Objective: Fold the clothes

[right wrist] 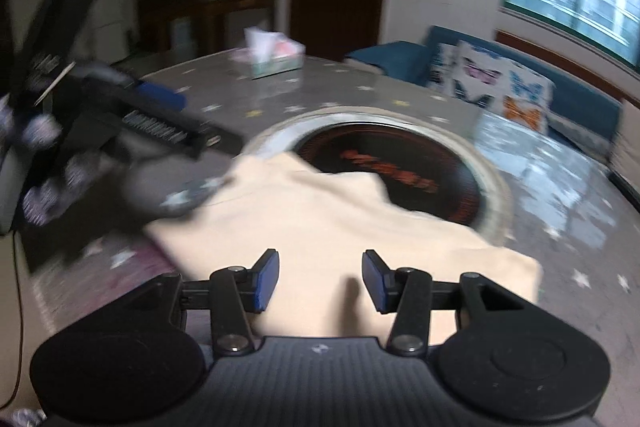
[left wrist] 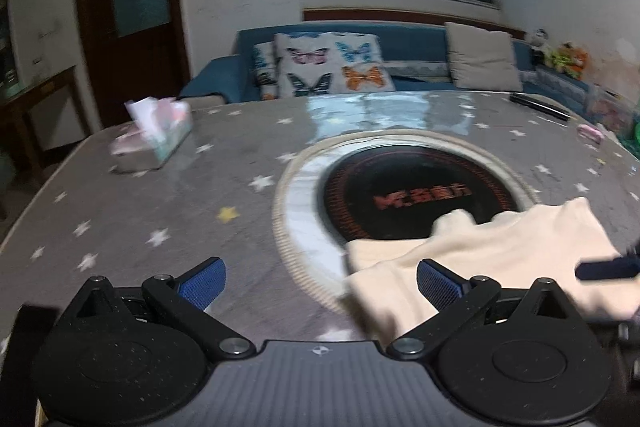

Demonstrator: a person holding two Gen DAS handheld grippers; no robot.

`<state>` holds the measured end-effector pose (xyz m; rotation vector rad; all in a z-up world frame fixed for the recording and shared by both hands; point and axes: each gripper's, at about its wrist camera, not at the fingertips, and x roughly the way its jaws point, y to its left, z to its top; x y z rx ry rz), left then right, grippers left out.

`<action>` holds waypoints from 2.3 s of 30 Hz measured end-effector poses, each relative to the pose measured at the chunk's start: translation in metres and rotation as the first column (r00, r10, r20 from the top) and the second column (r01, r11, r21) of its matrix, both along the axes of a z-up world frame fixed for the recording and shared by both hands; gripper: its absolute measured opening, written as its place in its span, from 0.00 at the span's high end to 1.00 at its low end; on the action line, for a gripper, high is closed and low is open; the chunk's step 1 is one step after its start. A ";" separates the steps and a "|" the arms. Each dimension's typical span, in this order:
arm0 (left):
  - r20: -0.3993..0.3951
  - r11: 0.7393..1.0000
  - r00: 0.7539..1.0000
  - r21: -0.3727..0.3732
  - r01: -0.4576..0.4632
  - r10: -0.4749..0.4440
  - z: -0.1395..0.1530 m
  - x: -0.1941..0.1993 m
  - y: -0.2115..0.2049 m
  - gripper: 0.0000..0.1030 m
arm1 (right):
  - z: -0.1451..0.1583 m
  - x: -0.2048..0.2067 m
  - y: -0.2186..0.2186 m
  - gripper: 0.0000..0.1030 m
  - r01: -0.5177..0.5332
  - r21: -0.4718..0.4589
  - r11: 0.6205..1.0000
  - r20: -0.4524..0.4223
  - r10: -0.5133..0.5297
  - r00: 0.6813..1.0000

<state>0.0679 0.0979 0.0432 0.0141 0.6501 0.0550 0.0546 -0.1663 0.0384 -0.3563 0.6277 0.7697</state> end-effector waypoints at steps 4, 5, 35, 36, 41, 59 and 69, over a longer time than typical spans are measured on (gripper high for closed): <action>-0.029 0.992 0.995 -0.077 -0.099 0.097 -0.002 -0.011 0.027 0.00 | -0.004 -0.021 0.029 0.55 -0.104 -0.050 0.993 0.024 0.106 0.994; -0.036 0.988 0.993 -0.101 -0.118 0.115 -0.002 -0.015 0.033 0.00 | -0.006 -0.026 0.037 0.55 -0.128 -0.064 0.990 0.031 0.130 0.991; -0.206 0.655 0.978 -0.737 -0.167 0.018 -0.025 -0.011 0.029 0.30 | 0.012 -0.048 0.057 0.91 -0.145 -0.056 0.988 0.154 0.152 0.976; -0.213 0.647 0.977 -0.743 -0.171 0.014 -0.026 -0.008 0.026 0.32 | 0.012 -0.048 0.055 0.91 -0.146 -0.051 0.988 0.153 0.152 0.976; -0.262 0.609 0.965 -0.766 -0.205 -0.004 -0.034 0.003 0.018 0.65 | 0.014 -0.048 0.047 0.91 -0.147 -0.016 0.989 0.145 0.147 0.978; -0.284 0.616 0.958 -0.749 -0.244 0.035 -0.047 0.003 0.021 0.85 | 0.005 0.025 -0.050 0.89 0.178 0.017 0.984 0.034 -0.178 0.983; -0.283 0.637 0.958 -0.730 -0.247 0.047 -0.047 0.003 0.020 0.85 | -0.013 0.071 -0.114 0.89 0.406 0.073 0.911 -0.078 -0.401 0.913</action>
